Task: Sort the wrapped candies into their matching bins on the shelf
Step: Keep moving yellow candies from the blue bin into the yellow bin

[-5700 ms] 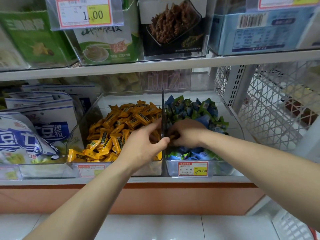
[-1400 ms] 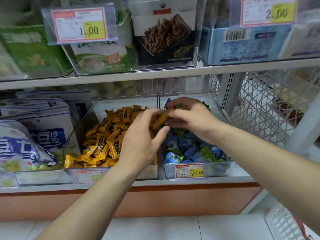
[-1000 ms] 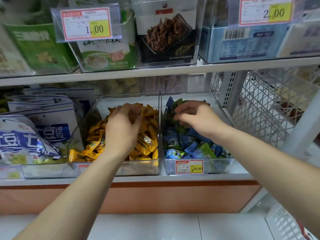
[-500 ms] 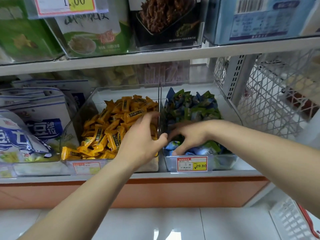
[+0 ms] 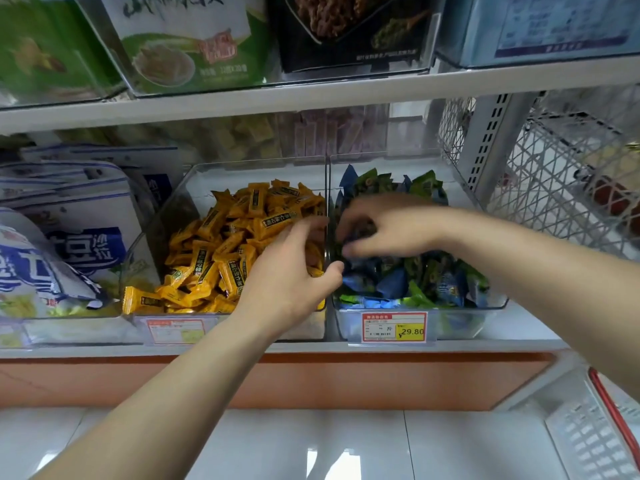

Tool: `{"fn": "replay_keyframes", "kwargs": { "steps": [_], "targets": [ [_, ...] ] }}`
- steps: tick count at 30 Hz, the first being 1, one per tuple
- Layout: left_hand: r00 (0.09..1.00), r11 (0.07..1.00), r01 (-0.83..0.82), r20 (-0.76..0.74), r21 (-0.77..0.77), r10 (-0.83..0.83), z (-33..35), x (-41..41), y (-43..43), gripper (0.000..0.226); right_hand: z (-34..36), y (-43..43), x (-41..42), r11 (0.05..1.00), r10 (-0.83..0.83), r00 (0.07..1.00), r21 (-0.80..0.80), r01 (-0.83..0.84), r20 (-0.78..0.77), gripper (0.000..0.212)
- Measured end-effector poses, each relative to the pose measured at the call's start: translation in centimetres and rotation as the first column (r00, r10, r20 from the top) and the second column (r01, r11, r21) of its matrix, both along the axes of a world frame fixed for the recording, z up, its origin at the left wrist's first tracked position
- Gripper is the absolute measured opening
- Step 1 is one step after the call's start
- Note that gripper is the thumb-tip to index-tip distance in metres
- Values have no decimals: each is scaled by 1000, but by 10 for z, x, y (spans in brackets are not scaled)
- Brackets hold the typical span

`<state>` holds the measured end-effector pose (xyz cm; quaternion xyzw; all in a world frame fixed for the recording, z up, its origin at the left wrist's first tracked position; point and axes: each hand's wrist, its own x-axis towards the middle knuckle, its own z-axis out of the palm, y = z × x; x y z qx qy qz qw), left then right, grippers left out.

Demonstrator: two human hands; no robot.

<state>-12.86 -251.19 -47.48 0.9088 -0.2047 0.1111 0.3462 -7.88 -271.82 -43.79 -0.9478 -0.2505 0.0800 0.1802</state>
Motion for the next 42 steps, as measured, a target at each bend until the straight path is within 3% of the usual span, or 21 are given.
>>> {"fn": "replay_keyframes", "kwargs": {
  "steps": [1, 3, 5, 7, 10, 14, 15, 18, 20, 24, 27, 28, 31, 32, 34, 36, 39, 42],
  "targets": [
    [1000, 1000, -2, 2, -1, 2, 0, 0, 0, 60, -5, 5, -5, 998, 45, 990, -32, -50, -131, 34],
    [1000, 1000, -3, 1, -1, 3, -1, 0, -1, 60, -22, 13, -9, 953, 71, 963, -266, -142, -260, 61],
    [1000, 1000, 0, -1, -2, 0, -2, 0, 0, 59, -35, 16, -10, 860, 42, 976, -490, -145, -213, 83],
    [1000, 1000, 3, -3, -6, -3, -2, 0, 1, 59, -39, 17, -8, 821, 43, 991, -561, -107, -126, 80],
    [1000, 1000, -1, -7, -10, 1, -2, -1, 1, 59, -39, 20, 1, 851, 49, 999, -523, -48, -12, 40],
    [1000, 1000, 1, -15, -30, -1, -2, -1, 1, 58, -27, 13, 16, 946, -37, 972, -306, 109, 232, 17],
    [1000, 999, 3, -19, -35, -4, -3, -1, 1, 58, -23, 8, 21, 951, -44, 971, -289, 113, 233, 17],
    [1000, 999, 10, -23, -39, -11, -3, 0, 2, 57, -6, -3, 24, 954, -66, 993, -286, 92, 99, 52],
    [1000, 999, 16, -23, -44, -17, -4, 1, 4, 57, 4, -6, 15, 964, -97, 992, -240, 115, 87, 75],
    [999, 998, 22, -31, -50, -23, -4, 2, 4, 56, 4, -17, -19, 996, -81, 990, 51, 76, 113, 45],
    [999, 999, 9, -32, -45, -10, -3, 1, 3, 57, -4, -25, -46, 998, -28, 988, -68, 18, -151, 40],
    [999, 999, 6, -33, -43, -8, -2, 0, 2, 57, -7, -29, -51, 994, -22, 986, -108, 4, -165, 39],
    [999, 999, 8, -36, -37, -10, 0, -2, 1, 57, -6, -38, -57, 996, -76, 989, -43, 82, 127, 20],
    [999, 999, 9, -33, -33, -10, 0, -3, 0, 57, -4, -39, -58, 995, -95, 986, 37, 90, 134, 13],
    [1000, 1000, 8, -26, -24, -8, 1, -4, 0, 58, 0, -32, -63, 980, -48, 989, 186, 74, -137, 15],
    [1000, 1000, 9, -26, -20, -9, 2, -4, 1, 58, -3, -28, -65, 995, -28, 939, 85, 60, -343, 28],
    [999, 1000, 13, -34, -27, -14, 2, -4, 1, 59, -3, -33, -58, 983, -155, 930, -142, 113, -334, 36],
    [999, 1000, 10, -39, -25, -11, 0, -4, 1, 59, -2, -33, -55, 967, -129, 920, -252, 35, -370, 36]
  ]
}}
